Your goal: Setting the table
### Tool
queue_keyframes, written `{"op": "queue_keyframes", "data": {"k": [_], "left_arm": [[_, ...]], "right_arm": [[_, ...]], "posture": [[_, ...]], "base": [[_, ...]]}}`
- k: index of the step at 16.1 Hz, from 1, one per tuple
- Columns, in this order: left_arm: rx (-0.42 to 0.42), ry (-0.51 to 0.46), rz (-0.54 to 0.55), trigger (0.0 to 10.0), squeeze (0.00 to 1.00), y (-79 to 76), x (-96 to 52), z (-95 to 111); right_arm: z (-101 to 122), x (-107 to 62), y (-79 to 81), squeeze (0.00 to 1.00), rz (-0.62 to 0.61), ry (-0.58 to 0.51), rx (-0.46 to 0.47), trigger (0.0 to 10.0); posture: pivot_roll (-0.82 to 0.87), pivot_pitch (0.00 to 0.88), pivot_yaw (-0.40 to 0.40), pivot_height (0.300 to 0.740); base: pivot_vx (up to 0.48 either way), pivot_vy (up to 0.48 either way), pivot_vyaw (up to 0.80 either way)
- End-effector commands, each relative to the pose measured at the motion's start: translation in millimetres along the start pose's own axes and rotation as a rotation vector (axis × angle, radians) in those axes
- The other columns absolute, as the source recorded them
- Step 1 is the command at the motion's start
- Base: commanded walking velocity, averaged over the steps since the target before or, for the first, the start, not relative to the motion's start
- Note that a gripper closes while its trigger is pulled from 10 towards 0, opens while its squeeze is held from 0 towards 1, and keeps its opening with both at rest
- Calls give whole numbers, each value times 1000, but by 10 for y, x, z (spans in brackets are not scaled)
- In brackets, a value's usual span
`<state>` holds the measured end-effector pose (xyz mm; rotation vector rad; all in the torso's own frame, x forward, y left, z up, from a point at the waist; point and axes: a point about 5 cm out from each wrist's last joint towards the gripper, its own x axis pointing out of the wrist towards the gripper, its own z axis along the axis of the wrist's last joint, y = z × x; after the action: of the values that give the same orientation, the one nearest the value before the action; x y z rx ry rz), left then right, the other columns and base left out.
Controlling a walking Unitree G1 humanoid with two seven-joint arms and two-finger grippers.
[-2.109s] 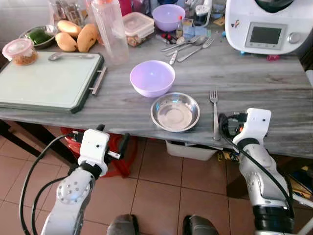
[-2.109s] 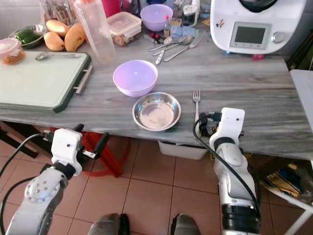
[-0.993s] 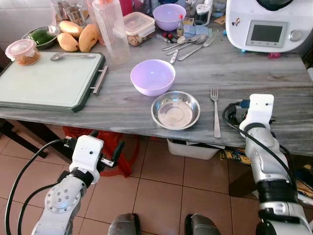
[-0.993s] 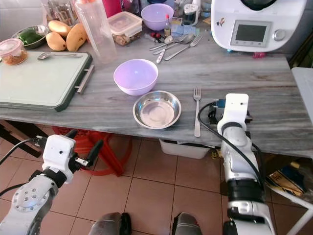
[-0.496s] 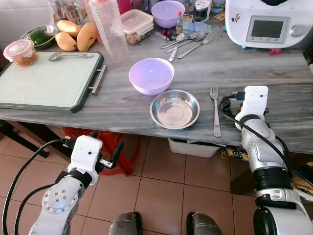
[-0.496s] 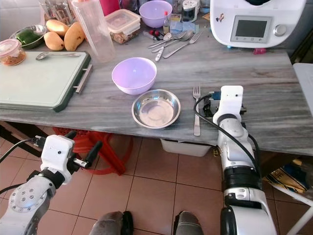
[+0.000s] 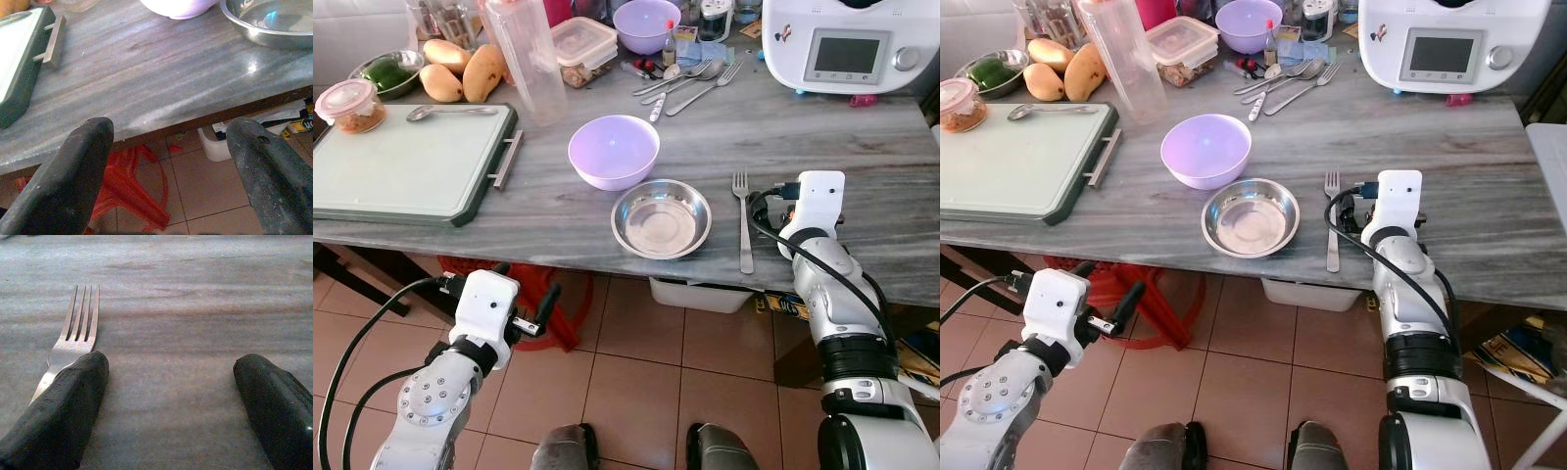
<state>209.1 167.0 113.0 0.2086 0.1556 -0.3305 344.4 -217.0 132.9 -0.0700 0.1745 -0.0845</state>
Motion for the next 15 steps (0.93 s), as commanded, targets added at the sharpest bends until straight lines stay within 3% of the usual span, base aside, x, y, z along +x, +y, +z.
{"op": "queue_keyframes", "data": {"k": [1, 15], "left_arm": [[7, 3, 3, 10000, 0, 12, -15, 10], [1, 3, 3, 10000, 0, -8, 2, 3]], "right_arm": [[-58, -5, 106, 0, 55, 35, 10, 10000], [-45, -6, 227, 0, 135, 30, -1, 10000]], "posture": [[129, 159, 120, 740], [124, 159, 115, 740]], "base": [[0, 0, 0], [0, 0, 0]]}}
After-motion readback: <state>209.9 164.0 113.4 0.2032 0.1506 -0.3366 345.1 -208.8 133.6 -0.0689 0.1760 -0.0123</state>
